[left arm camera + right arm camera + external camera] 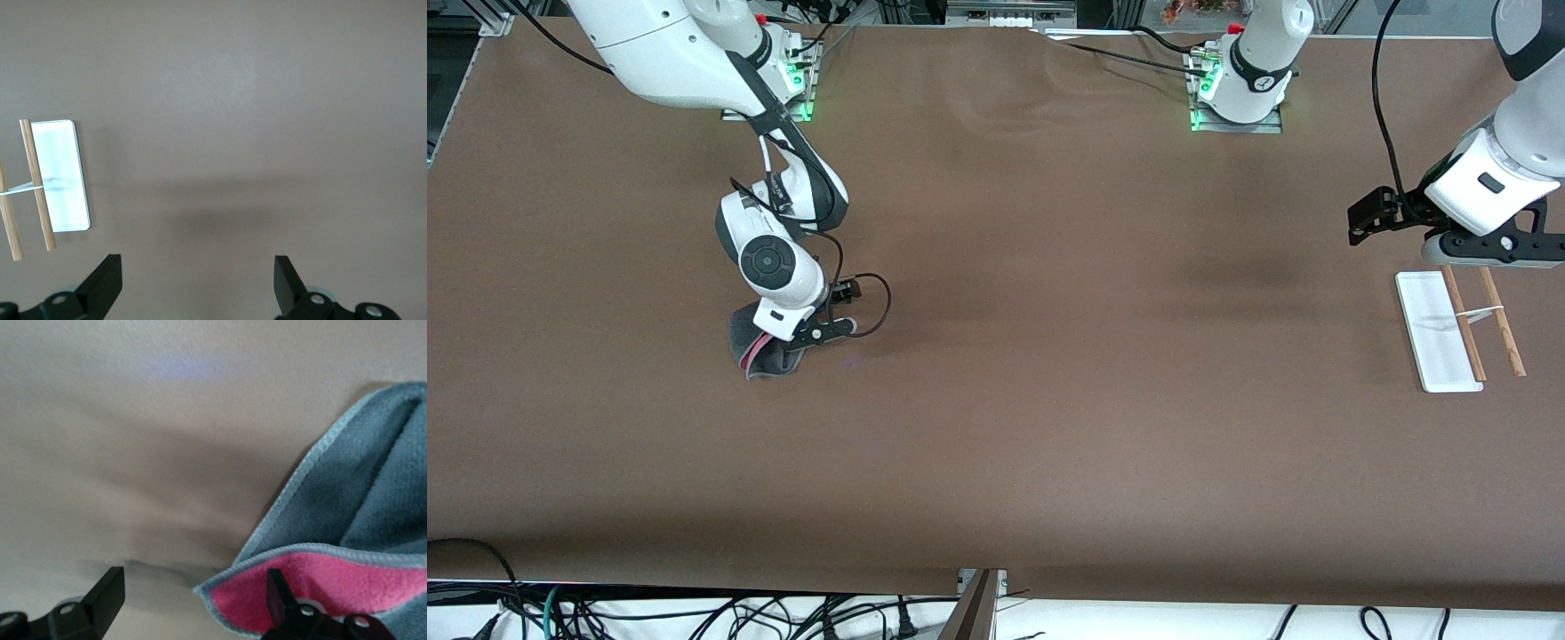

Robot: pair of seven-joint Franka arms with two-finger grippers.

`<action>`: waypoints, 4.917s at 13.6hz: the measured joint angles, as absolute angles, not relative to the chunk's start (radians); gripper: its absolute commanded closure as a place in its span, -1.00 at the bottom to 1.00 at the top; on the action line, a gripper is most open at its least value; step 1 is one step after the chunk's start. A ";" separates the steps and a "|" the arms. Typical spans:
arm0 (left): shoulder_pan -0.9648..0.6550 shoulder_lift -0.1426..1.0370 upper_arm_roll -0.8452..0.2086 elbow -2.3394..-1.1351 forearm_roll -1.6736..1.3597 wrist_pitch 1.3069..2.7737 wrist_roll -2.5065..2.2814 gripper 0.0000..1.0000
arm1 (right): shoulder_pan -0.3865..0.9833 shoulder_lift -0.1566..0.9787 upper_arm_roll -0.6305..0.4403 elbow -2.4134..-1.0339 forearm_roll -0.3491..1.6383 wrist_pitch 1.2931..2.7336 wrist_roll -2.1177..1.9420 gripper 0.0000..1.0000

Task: Pass towel and hang on rack
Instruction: 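Close the right gripper on the towel edge, then lift the towel with the right gripper while the left gripper approaches, then move the left gripper toward the towel hanging from the right gripper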

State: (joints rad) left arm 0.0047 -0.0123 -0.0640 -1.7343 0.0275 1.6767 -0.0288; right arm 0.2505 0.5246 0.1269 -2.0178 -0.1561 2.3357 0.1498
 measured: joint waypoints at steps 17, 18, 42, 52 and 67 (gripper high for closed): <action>0.005 -0.012 -0.065 -1.734 0.028 1.677 -0.029 -1.00 | 0.247 0.437 0.247 -1.590 -0.128 1.916 0.132 1.00; 0.005 -0.012 -0.066 -1.734 0.028 1.677 -0.029 -1.00 | 0.248 0.433 0.273 -1.543 -0.105 1.893 0.143 1.00; 0.052 0.177 -0.066 -1.738 -0.614 1.585 0.615 -1.00 | 0.531 0.435 0.371 -1.206 -0.074 2.006 -0.186 1.00; -0.086 0.385 -0.084 -1.737 -1.075 1.750 1.407 -0.98 | 0.535 0.481 0.376 -1.204 -0.045 2.176 -0.492 1.00; -0.174 0.609 -0.083 -1.582 -1.340 1.885 1.782 -0.90 | 0.535 0.480 0.376 -1.202 -0.045 2.178 -0.493 1.00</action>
